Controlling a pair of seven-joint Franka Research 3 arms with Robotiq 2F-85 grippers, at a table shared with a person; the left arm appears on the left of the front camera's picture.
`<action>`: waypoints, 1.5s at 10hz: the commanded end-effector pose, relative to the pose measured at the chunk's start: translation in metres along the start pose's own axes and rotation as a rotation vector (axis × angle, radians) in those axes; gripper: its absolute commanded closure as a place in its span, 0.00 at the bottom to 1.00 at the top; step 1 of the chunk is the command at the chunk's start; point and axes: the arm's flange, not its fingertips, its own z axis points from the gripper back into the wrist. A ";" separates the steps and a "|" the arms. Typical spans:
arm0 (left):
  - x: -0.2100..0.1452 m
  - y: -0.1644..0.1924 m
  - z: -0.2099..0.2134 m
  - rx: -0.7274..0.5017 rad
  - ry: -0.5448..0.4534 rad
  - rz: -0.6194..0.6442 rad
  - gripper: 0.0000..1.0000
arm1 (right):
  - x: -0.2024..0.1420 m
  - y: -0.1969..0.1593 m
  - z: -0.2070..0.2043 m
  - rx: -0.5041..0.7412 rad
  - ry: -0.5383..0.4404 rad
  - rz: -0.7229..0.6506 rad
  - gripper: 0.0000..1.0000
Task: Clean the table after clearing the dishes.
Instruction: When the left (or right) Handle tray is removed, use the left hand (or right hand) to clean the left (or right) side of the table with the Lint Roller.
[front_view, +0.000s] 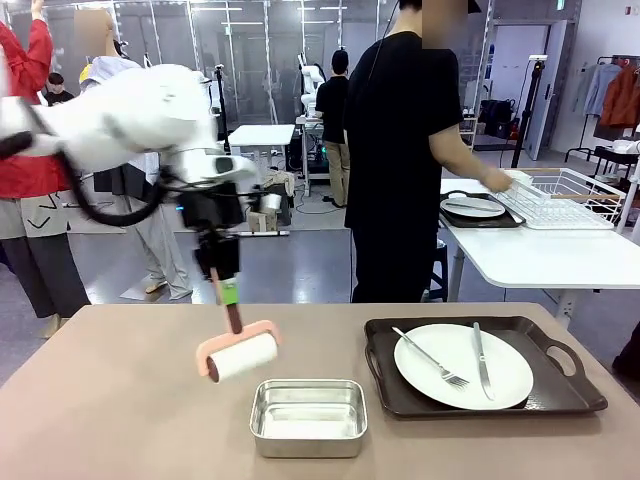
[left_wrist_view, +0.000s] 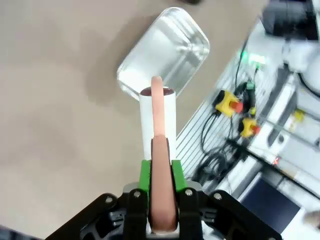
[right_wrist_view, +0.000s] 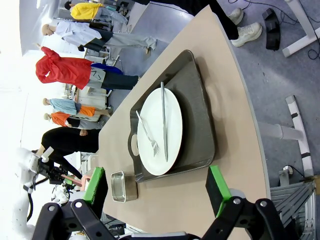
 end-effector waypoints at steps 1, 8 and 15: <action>-0.055 0.021 -0.037 0.003 -0.340 0.415 0.87 | -0.004 0.001 0.002 0.001 0.010 0.013 0.00; -0.071 0.056 -0.029 -0.054 -0.301 0.410 0.87 | -0.004 0.001 0.002 0.001 0.010 0.013 0.00; -0.058 0.109 -0.044 -0.109 -0.450 0.557 0.79 | -0.004 0.001 0.002 0.001 0.010 0.013 0.00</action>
